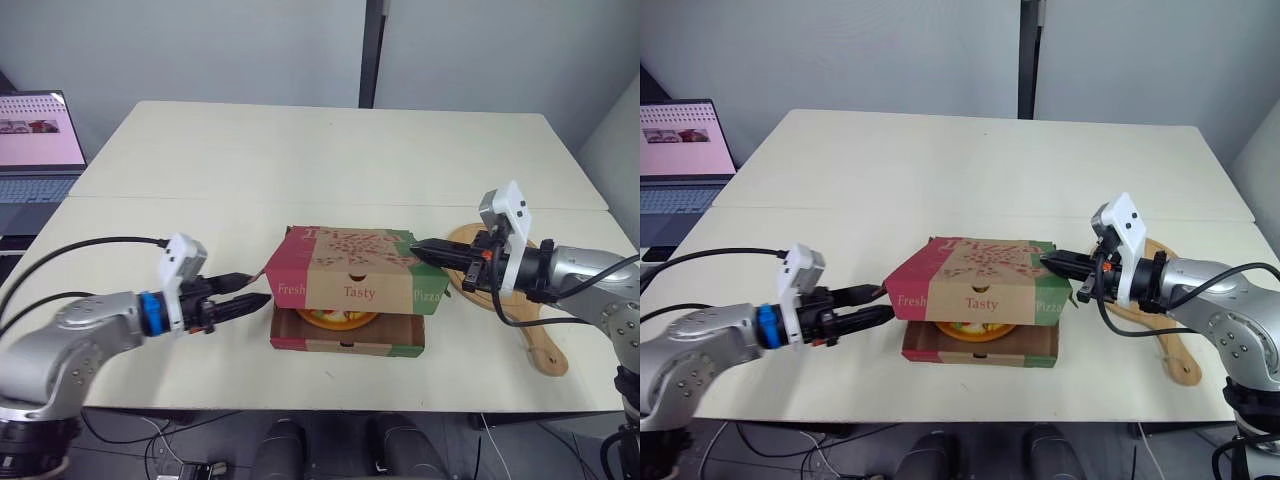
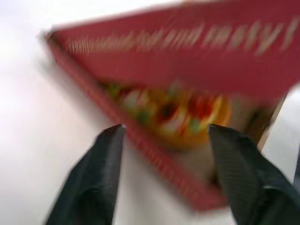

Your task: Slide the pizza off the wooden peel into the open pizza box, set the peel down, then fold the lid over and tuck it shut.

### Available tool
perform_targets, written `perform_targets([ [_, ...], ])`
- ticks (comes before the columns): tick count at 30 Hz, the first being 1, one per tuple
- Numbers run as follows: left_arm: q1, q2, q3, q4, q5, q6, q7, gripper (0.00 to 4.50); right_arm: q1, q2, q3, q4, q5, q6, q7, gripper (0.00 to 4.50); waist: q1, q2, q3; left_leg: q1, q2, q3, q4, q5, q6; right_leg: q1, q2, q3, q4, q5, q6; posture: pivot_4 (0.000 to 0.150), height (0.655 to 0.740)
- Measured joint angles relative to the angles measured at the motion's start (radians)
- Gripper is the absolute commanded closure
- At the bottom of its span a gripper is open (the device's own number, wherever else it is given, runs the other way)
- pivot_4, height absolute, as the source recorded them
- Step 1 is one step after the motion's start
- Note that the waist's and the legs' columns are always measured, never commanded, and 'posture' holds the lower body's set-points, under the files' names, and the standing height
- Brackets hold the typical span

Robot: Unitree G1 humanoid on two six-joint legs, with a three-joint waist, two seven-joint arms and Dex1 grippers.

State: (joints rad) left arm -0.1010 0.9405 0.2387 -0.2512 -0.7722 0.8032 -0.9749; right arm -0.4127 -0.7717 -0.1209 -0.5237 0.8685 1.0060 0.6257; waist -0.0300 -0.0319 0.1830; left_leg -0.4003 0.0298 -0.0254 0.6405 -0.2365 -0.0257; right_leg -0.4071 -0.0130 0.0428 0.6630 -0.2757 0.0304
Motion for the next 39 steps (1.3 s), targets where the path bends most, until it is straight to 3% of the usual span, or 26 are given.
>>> perform_targets([
  [2,-0.05,0.015,0.036,0.061,-0.027,0.019,-0.037,0.01,0.005,-0.002,0.011,-0.001,-0.011,-0.002,0.007,4.5,0.003,0.0,0.0,-0.001,0.001,-0.001,0.0,0.0,0.0,0.0,-0.001,-0.001,0.0,0.0,0.001,0.15,0.7316],
  [6,-0.162,0.05,0.077,0.149,-0.044,0.041,-0.059,0.01,0.016,-0.004,0.026,-0.004,-0.025,-0.009,0.016,4.5,0.005,0.0,0.0,-0.001,0.0,0.0,0.0,0.0,0.0,0.0,-0.004,-0.001,-0.001,0.001,0.003,0.15,0.7316],
  [9,-0.272,0.045,0.063,0.183,-0.044,0.043,-0.062,0.57,0.03,-0.005,0.031,-0.007,-0.03,-0.016,0.022,4.5,0.005,-0.001,0.0,-0.002,0.0,0.0,0.0,0.0,0.0,0.0,-0.004,-0.001,-0.001,0.002,0.004,0.15,0.7316],
  [12,-0.349,0.028,0.006,0.164,-0.042,0.043,-0.083,1.47,0.039,-0.005,0.051,-0.019,-0.038,-0.019,0.025,4.5,0.003,-0.001,0.0,-0.001,-0.001,0.0,0.0,0.0,0.0,0.0,-0.004,-0.001,-0.001,0.002,0.005,0.15,0.7316],
  [17,-0.471,-0.05,-0.183,0.116,0.013,0.017,-0.133,2.99,0.057,-0.013,0.09,-0.036,-0.082,-0.044,0.039,4.5,0.003,-0.001,0.0,-0.001,-0.003,0.0,0.0,0.0,0.0,0.0,-0.003,-0.001,0.0,0.002,0.005,0.15,0.7316],
  [22,-0.515,-0.114,-0.38,0.102,0.154,-0.091,-0.205,4.47,0.066,0.022,0.092,-0.045,-0.101,-0.078,0.024,4.5,-0.004,-0.001,0.0,-0.001,-0.001,0.001,0.0,0.0,0.0,0.0,0.001,0.001,0.0,0.002,0.005,0.15,0.7316],
  [25,-0.517,-0.135,-0.431,0.127,0.209,-0.134,-0.23,4.47,0.057,0.029,0.036,-0.042,-0.093,-0.077,0.002,4.5,-0.002,0.0,0.001,-0.001,-0.001,0.0,0.001,0.0,0.0,0.0,0.002,0.0,0.001,0.002,0.004,0.15,0.7316],
  [30,-0.536,-0.16,-0.427,0.166,0.238,-0.16,-0.242,4.47,0.114,-0.085,-0.111,-0.016,-0.105,-0.074,0.009,4.5,0.006,-0.001,0.0,-0.001,-0.001,0.0,0.001,0.0,0.0,0.0,0.001,0.0,0.0,0.002,0.004,0.15,0.7316],
  [34,-0.54,-0.164,-0.422,0.181,0.246,-0.164,-0.255,4.47,0.237,-0.137,-0.106,-0.011,-0.151,-0.093,0.055,4.5,0.005,-0.001,0.0,-0.001,-0.002,0.0,0.001,0.0,0.0,0.0,0.001,0.001,0.0,0.002,0.005,0.15,0.7316],
  [39,-0.54,-0.178,-0.422,0.185,0.254,-0.192,-0.265,4.47,0.278,-0.124,-0.054,-0.025,-0.177,-0.11,0.074,4.5,-0.004,-0.001,0.0,0.0,0.0,0.0,0.002,0.0,0.0,0.001,0.003,0.001,0.001,0.002,0.005,0.15,0.7316],
])
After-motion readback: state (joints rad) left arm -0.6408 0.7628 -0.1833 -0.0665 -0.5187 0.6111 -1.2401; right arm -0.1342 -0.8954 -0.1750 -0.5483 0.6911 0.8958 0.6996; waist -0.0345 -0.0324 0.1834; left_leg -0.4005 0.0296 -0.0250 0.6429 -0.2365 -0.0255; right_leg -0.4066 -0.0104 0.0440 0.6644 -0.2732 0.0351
